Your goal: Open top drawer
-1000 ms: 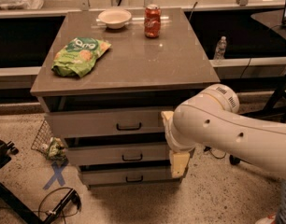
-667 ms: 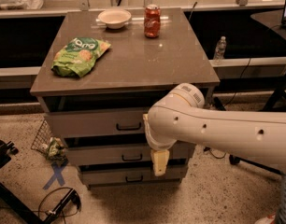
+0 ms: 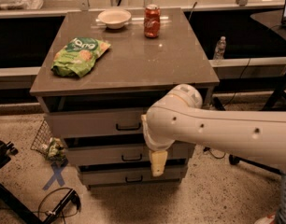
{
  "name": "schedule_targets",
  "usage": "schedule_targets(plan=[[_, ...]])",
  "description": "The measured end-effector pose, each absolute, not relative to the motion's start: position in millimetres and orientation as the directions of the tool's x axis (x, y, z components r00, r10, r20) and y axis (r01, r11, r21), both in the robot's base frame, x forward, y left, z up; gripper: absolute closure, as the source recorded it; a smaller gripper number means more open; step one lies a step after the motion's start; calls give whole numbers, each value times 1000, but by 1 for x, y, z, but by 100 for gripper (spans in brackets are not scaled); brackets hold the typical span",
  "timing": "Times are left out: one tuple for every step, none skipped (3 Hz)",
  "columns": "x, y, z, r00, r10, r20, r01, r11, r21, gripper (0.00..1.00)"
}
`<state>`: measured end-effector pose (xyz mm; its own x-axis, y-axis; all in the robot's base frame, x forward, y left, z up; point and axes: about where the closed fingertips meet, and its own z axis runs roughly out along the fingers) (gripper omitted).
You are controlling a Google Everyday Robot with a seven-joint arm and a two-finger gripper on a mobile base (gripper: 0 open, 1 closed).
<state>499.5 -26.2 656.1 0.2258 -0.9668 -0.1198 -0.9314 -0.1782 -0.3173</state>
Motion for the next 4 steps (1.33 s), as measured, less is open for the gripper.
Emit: schedule_targets(plan=[[502,-5,641,238,-964,-116,-937,-197,-288,0],[512,13,619,239,-965,-106,-946,-207,-250,0],[521,19,608,234,-967,-101,-951,-206,-231,0],[526,23,599,227,-968,-109,-956,-201,-212,0]])
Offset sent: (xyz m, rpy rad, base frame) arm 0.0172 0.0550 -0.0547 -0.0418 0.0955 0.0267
